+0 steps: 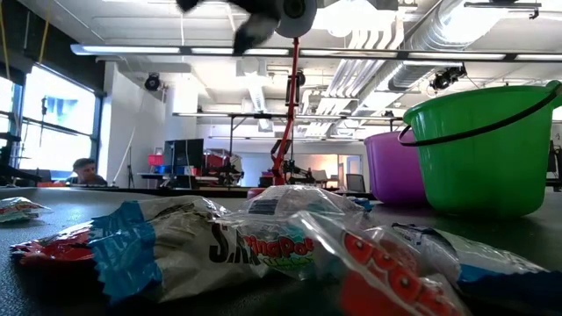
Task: Organize candy in baskets
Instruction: Put the white chocolate bar into the green bucket
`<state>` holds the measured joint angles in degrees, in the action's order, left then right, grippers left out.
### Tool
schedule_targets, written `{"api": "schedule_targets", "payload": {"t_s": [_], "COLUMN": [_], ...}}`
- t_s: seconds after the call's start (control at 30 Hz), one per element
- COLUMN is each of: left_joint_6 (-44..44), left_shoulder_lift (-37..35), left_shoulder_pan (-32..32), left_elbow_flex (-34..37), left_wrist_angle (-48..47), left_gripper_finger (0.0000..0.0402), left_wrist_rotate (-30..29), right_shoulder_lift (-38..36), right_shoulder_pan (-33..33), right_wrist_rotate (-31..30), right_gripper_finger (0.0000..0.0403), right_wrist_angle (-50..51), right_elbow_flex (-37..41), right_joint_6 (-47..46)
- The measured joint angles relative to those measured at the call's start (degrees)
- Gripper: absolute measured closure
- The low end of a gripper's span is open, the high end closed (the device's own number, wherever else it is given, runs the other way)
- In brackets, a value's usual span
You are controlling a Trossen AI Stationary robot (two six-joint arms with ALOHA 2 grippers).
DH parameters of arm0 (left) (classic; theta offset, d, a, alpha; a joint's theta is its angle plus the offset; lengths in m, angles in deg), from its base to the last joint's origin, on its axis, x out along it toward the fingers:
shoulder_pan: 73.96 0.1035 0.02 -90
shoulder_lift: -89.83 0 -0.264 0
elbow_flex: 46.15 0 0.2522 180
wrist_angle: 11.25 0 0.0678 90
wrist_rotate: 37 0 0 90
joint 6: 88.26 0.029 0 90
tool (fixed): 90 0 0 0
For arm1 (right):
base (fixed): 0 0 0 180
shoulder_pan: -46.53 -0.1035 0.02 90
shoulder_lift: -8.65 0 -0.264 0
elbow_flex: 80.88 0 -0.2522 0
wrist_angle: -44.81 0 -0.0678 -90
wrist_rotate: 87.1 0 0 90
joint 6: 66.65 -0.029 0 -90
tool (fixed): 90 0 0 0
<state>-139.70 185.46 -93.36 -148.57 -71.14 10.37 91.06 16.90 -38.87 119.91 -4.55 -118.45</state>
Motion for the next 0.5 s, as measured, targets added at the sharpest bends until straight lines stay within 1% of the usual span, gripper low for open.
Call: {"api": "schedule_targets", "payload": {"t_s": [0.1, 0.23, 0.37, 0.5], "left_joint_6": [5.47, 12.98, 20.07, 24.89], "left_shoulder_lift": [0.03, -0.08, -0.02, -0.04], "left_shoulder_pan": [0.00, 0.00, -0.02, -0.04], "left_elbow_flex": [-5.35, -11.55, -16.21, -18.95], "left_wrist_angle": [0.14, 1.30, 2.82, 4.12], "left_gripper_finger": [0.0394, 0.0394, 0.0394, 0.0394], "left_wrist_rotate": [-7.07, -13.22, -17.39, -19.31], "right_shoulder_lift": [0.00, 0.00, 0.00, 0.00], "right_shoulder_pan": [1.83, 3.95, 6.24, 8.61], "right_wrist_rotate": [-0.97, -1.10, -1.08, 0.92], "right_gripper_finger": [0.0274, 0.0274, 0.0274, 0.0274], "right_wrist_angle": [-8.86, -20.92, -28.81, -31.90], "right_elbow_flex": [0.00, 0.00, 0.00, 0.00], "right_joint_6": [9.03, 20.00, 26.03, 28.46]}}
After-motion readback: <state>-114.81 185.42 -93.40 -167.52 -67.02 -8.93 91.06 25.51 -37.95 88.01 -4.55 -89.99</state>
